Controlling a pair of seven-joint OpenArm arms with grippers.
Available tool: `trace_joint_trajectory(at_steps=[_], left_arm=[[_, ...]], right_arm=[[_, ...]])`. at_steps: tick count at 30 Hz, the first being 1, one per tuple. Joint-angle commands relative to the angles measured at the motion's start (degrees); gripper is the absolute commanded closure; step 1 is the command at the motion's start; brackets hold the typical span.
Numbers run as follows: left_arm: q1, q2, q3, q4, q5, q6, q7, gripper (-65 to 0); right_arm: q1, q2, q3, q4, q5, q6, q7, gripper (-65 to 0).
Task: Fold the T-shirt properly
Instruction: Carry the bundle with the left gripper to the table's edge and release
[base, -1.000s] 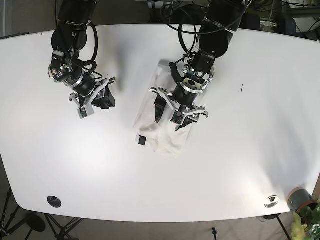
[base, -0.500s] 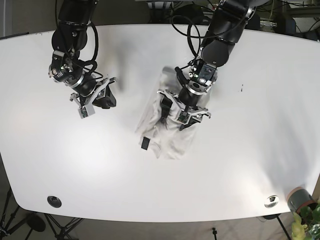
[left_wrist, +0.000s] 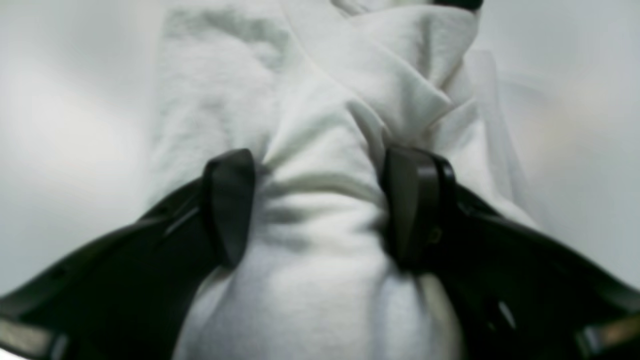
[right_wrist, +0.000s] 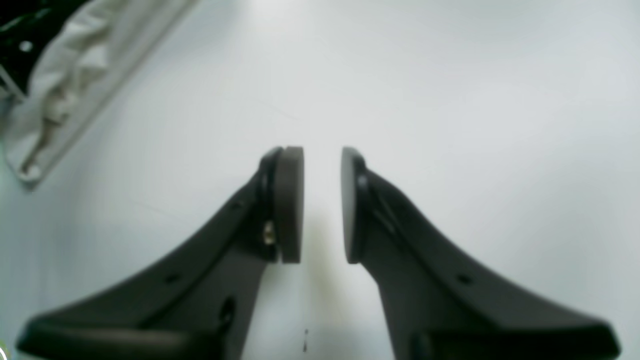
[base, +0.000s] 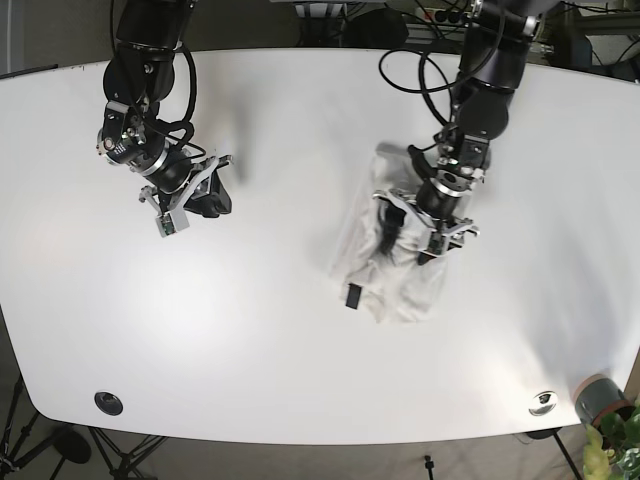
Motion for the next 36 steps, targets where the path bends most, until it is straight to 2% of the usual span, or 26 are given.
trace_joint_trajectory(at_steps=[1,9,15,21,25,29,36], left_arm=[[0.4,-2.9,-1.7,-0.8,0.1,1.1,6.1,-37.4],[0.4,-11.6,-3.8,-3.3,-2.2,0.4,6.1,-37.4],[0.3,-17.6,-5.4,-10.1,-7.5,-8.0,6.0,-37.4],[0.3,-21.6,-10.9,-15.7,-8.0,-14.6,6.0,-37.4],[0.3,-25.0,-13.9,-20.0,-8.0,-18.6,5.9,-37.4],[0.3,-29.1,-15.7,-22.3,-8.0,-21.6,5.8,-37.4],[0.3,-35.2,-16.4,-26.0,-8.0,-22.5,5.5,-37.4]], right_arm=[[0.8,0.3,0.2,1.2,1.0,0.41,1.4,-11.6],[0.8,0.3,0.2,1.4,1.0,0.41,1.4,-11.6],[0.8,0.3,0.2,1.4,1.0,0.41,1.4,-11.6],[0.8,0.3,0.2,1.4,1.1,0.41,1.4,-11.6],[0.8,0.3,0.2,1.4,4.1,0.41,1.4,-11.6],[0.6,0.6,0.2,1.4,6.3,0.36,1.3,-11.6],[0.5,0.6,0.2,1.5,6.3,0.27,1.3,-11.6]])
